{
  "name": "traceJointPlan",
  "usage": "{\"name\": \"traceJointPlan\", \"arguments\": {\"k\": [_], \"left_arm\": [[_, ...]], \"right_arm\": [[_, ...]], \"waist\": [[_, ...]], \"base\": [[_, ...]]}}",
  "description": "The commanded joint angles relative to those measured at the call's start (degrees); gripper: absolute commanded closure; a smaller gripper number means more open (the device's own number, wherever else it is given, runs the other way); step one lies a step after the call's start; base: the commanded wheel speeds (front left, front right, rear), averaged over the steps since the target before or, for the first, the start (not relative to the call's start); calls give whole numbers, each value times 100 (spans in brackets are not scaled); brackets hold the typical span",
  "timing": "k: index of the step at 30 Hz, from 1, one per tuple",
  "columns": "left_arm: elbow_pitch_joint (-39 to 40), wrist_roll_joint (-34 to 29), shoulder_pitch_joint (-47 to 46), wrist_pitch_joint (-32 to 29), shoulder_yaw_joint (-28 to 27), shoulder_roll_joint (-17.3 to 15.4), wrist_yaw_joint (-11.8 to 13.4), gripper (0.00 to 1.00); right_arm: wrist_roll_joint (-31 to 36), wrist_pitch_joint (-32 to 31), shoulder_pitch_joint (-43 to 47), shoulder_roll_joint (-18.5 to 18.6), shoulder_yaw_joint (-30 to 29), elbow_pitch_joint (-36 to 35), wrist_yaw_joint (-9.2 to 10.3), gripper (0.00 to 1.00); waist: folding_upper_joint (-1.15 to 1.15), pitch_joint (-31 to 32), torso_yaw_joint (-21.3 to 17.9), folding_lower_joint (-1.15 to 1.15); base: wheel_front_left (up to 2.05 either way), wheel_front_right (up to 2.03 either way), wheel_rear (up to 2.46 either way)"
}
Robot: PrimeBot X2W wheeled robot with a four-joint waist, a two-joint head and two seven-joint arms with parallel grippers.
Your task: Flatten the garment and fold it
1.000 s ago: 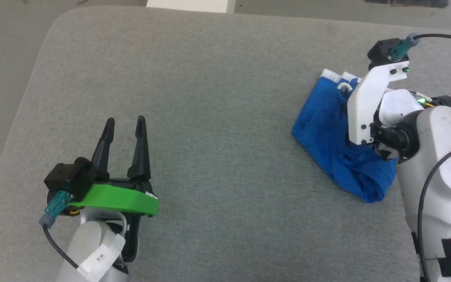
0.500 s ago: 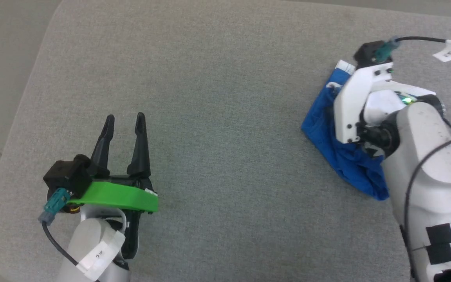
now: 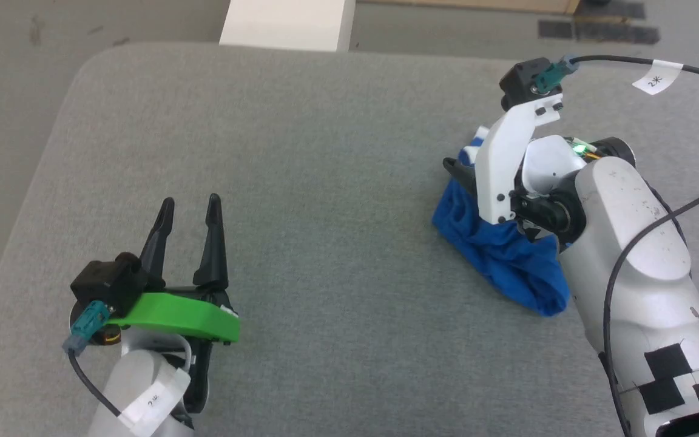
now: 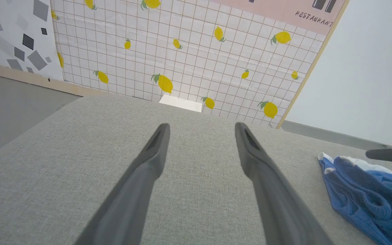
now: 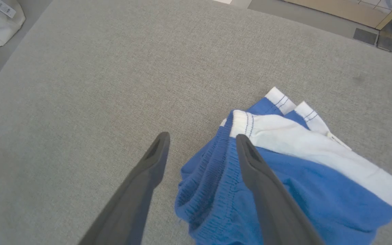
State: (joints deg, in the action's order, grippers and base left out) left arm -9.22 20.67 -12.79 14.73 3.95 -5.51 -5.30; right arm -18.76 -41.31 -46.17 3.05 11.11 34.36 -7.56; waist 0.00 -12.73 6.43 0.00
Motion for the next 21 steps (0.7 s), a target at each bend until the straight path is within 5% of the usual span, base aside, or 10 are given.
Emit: {"name": "traceJointPlan", "arguments": {"k": [1,13,21], "left_arm": [[-17,2,61,27,-23,-44,-31,0],[96,16,265,1,-170,-233,100,0],[257,41,602,-75,-267,-330,271,0]], "right_arm": [[-54,49,-78,21,7,-21,8,0],[-933,1987,213,352,-406,-1358,8,0],[-752,4602,1634,874,-1092,-2423,8,0]], "waist": [[0,347,-268,0],[0,900,-630,0],[0,1237,-894,0]], "base": [[0,0,0],[0,0,0],[0,0,0]]}}
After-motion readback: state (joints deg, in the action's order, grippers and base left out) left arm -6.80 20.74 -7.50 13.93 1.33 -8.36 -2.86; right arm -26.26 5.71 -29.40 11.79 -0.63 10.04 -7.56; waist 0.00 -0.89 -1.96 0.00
